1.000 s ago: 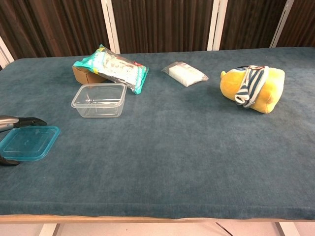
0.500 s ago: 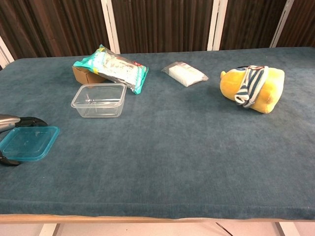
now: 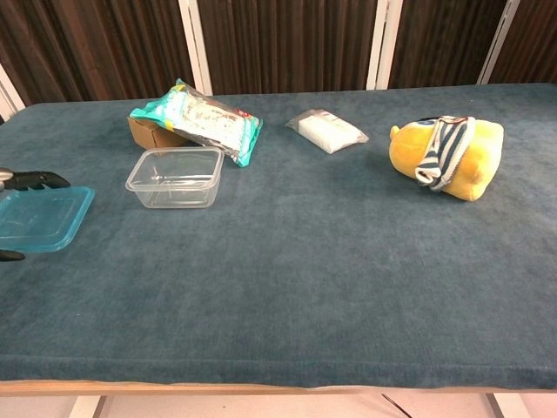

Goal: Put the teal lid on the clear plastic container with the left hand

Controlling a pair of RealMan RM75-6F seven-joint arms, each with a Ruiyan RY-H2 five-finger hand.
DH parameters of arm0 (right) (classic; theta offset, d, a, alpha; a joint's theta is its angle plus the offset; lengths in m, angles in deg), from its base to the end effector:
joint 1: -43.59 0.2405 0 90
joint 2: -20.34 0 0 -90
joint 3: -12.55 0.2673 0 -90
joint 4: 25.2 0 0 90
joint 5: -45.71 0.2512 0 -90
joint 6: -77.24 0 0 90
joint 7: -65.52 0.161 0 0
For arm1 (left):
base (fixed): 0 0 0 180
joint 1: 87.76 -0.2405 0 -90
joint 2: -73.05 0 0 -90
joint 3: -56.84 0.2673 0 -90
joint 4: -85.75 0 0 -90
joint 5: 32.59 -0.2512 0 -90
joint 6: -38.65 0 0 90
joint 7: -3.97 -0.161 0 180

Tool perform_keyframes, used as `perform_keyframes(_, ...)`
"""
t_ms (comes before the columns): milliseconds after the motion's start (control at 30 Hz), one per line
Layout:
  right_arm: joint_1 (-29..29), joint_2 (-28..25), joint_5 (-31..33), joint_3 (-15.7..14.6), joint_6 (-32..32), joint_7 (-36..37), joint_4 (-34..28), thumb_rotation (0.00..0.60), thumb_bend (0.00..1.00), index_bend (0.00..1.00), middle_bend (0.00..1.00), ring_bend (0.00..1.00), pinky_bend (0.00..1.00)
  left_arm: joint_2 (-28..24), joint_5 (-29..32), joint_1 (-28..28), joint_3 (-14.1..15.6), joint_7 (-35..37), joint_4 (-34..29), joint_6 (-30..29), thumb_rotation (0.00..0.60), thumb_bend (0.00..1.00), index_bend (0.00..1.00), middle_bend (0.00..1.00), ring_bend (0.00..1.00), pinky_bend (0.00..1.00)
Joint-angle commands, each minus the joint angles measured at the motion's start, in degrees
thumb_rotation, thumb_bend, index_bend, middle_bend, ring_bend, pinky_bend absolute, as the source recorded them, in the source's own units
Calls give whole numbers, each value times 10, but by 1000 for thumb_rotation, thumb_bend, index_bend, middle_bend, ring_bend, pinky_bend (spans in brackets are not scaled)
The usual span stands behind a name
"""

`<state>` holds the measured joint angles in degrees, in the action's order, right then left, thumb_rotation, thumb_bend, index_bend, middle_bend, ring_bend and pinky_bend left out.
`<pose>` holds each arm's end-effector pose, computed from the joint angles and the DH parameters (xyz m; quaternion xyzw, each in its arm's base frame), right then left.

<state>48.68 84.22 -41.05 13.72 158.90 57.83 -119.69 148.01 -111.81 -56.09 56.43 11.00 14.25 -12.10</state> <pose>-0.3321 -0.1948 0.1092 0.6374 -0.3766 0.3371 0.5816 -0.3365 0.3543 0.0293 -0.7363 -0.4229 -0.2643 0.4573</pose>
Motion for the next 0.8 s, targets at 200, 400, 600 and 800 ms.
perform_keyframes(200, 3, -2, 0, 0, -5, 6, 0, 600, 252, 0, 0, 0, 0, -50, 67, 25, -77, 6, -115, -8, 600, 291, 573, 858, 843, 624)
perform_keyframes(400, 7, -7, 5, 2, -14, 19, 1, 600, 252, 0, 0, 0, 0, -27, 231, 96, -132, -184, -178, 7, 600, 291, 572, 857, 843, 623)
perform_keyframes(600, 15, -14, 15, 4, -34, 39, 4, 600, 252, 0, 0, 0, 0, 39, 411, 184, -161, -321, -146, -3, 600, 289, 573, 858, 843, 624)
perform_keyframes(800, 23, -22, 24, 9, -47, 61, 8, 600, 252, 0, 0, 0, 0, 89, 517, 241, -167, -383, -100, 2, 600, 289, 573, 858, 843, 624)
